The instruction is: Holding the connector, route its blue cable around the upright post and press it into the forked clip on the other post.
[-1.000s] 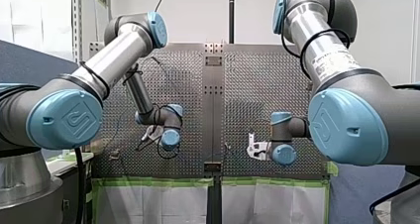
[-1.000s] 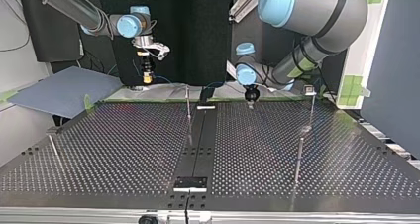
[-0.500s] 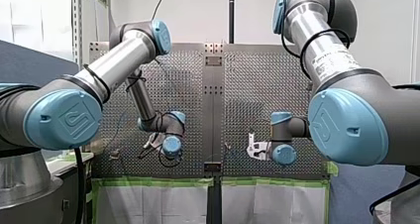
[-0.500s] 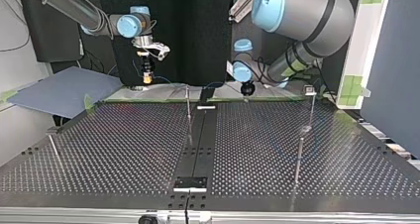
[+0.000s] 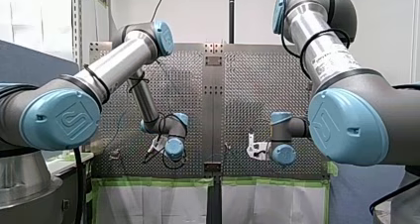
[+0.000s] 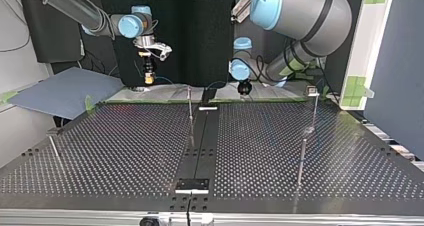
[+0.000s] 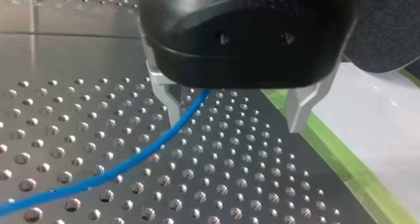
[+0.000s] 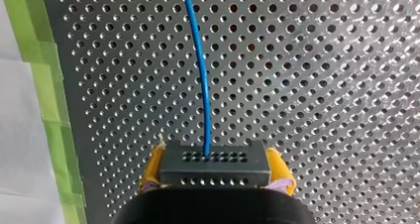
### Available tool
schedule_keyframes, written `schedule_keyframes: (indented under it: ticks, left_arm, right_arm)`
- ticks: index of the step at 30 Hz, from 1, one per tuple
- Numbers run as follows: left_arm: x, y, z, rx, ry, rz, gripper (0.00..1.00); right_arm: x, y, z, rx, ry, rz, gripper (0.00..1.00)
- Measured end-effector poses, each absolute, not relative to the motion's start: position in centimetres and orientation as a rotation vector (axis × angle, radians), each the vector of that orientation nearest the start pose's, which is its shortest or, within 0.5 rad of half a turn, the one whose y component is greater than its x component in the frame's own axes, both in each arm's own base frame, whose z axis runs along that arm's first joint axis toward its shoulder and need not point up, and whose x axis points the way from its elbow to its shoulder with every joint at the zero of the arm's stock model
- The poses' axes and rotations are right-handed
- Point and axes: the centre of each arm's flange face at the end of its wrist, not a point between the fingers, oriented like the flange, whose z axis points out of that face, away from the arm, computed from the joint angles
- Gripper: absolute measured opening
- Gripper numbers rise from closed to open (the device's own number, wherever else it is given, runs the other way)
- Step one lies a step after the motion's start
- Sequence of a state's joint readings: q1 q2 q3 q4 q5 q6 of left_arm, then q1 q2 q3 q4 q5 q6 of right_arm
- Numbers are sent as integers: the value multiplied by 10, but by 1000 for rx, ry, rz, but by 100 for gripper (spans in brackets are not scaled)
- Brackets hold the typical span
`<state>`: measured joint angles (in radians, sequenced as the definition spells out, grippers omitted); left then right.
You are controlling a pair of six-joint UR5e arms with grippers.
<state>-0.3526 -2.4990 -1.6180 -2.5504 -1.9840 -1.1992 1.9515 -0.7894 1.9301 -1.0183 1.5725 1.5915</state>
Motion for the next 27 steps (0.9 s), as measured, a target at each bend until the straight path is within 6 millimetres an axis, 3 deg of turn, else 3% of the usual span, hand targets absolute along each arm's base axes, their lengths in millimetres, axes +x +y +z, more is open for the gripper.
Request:
schedule_keyframes:
  ticks: [12,27]
  left_arm:
    - [524,-310,-70,450,1944,407,99]
    - [515,-357,-68,445,1908,181,99]
  right_arm:
    - [329,-459,-4,1587,-1097,1419,0]
    - [330,-460,-3,1581,-1095,1427,0]
